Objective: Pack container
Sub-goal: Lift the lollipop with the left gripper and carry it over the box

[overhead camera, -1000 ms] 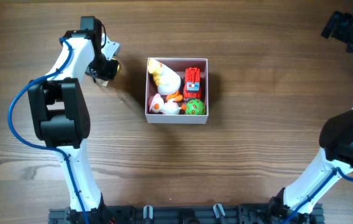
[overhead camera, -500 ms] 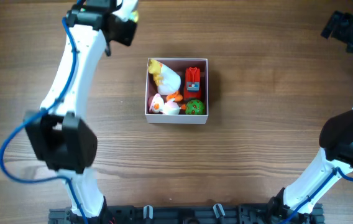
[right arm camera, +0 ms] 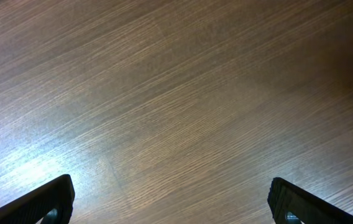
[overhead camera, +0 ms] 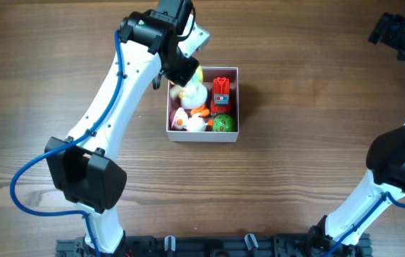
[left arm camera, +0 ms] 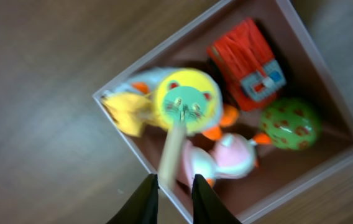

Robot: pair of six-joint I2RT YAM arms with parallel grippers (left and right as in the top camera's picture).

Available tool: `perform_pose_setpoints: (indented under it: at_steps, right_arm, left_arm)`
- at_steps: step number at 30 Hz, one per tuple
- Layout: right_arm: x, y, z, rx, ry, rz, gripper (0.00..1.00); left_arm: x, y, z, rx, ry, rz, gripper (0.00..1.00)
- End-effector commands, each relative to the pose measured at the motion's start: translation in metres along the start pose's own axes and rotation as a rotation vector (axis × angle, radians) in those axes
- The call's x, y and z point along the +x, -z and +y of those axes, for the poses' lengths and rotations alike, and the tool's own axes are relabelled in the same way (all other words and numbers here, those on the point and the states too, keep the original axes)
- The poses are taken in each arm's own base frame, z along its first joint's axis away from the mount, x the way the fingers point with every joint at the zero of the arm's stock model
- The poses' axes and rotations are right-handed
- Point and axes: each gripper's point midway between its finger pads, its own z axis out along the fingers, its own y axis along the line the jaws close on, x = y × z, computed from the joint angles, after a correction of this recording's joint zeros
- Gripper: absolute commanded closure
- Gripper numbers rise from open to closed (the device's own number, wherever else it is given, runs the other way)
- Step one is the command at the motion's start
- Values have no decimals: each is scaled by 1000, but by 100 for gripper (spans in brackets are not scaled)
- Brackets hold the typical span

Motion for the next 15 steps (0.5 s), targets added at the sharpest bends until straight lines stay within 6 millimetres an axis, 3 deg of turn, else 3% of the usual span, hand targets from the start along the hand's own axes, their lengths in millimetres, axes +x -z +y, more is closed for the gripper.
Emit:
perform_pose_setpoints:
  at_steps: [1,8,12,13,15]
  right_arm:
    - [0,-1,4,-10,14,1,0]
    - [0,-1,4,-10,15,1,0]
    - [0,-1,4,-10,14,1,0]
    - [0,-1,4,-10,15,1,0]
    - [0,-1,4,-10,14,1,0]
  left_arm:
    - [4,-5,-19,109,74,19,79]
    - [18,-20,-22,124,80,69,74]
    - [9,-22,-20,117,76,33,60]
    - [6,-22,-19,114,74,19,51]
    - [-1,-22,-17,108,71,-9,46]
